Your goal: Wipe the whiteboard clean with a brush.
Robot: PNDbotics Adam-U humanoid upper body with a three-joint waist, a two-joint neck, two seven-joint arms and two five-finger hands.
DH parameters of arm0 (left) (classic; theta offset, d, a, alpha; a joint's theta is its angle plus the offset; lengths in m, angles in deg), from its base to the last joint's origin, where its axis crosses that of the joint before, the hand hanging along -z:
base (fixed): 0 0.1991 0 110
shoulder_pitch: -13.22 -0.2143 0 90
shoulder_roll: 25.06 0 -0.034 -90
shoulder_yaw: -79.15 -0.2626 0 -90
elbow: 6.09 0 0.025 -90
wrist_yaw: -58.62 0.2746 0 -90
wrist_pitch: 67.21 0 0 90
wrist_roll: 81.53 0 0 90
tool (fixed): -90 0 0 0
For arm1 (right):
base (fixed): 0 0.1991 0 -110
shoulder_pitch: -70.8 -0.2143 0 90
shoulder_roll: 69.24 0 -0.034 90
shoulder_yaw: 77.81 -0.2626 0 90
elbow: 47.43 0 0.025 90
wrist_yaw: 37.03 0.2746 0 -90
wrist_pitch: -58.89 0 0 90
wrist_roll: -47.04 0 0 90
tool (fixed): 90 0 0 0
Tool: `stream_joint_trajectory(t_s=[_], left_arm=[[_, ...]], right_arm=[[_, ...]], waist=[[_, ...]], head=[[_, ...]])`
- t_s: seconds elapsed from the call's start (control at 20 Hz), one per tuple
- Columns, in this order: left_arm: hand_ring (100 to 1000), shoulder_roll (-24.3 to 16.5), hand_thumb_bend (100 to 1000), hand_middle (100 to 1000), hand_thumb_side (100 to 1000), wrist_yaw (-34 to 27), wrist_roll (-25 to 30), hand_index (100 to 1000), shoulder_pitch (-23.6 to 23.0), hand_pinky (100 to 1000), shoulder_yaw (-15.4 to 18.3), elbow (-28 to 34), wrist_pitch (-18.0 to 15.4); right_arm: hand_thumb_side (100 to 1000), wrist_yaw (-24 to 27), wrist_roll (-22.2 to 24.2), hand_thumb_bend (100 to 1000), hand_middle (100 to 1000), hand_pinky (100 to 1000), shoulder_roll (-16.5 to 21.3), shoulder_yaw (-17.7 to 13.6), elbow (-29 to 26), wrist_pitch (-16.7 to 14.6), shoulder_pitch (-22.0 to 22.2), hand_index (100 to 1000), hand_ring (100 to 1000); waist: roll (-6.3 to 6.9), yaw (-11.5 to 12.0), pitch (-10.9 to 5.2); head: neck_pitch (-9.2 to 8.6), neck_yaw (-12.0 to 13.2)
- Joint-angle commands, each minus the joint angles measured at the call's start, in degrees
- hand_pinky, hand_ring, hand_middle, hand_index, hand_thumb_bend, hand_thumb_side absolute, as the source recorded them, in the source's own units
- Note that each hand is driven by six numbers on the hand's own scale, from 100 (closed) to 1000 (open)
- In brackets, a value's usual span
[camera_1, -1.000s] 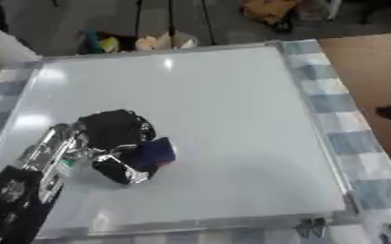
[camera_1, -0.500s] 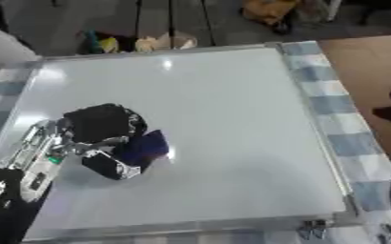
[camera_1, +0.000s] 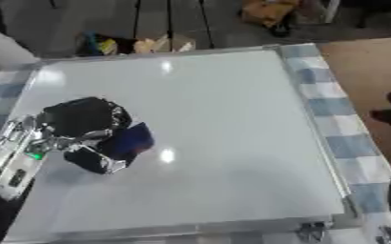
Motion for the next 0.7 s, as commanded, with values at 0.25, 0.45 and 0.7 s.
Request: stream_joint_trajectory(t_s=[0.25, 0.45, 0.7], left_arm=[[548, -5.26, 127, 381, 505, 3.16, 1.32, 193, 1.25, 390, 1.71, -0.53, -3.87], [547, -7.61, 123, 382, 497, 4.62, -1.22, 194, 1.5, 391, 2.83, -2.37, -2.98], [535, -10.44, 100, 375, 510, 3.85, -2.95, 194, 2.58, 373, 5.83, -5.63, -0.8]], right_arm=[[809, -0.5, -0.37, 100, 633, 716, 0.53, -0.34, -1.16, 0.21, -0.14, 816, 861], [808, -0.57, -0.43, 100, 633, 716, 0.55, -0.37, -1.16, 0.29, -0.25, 816, 861], [809, -0.6, -0.52, 100, 633, 716, 0.54, -0.35, -1.16, 0.16, -0.31, 816, 860]], waist=[[0.01, -0.02, -0.78], [0.13, -0.08, -0.7], [0.13, -0.29, -0.63]], head=[[-0.51, -0.08], [-0.44, -0.19], [-0.04, -0.15]])
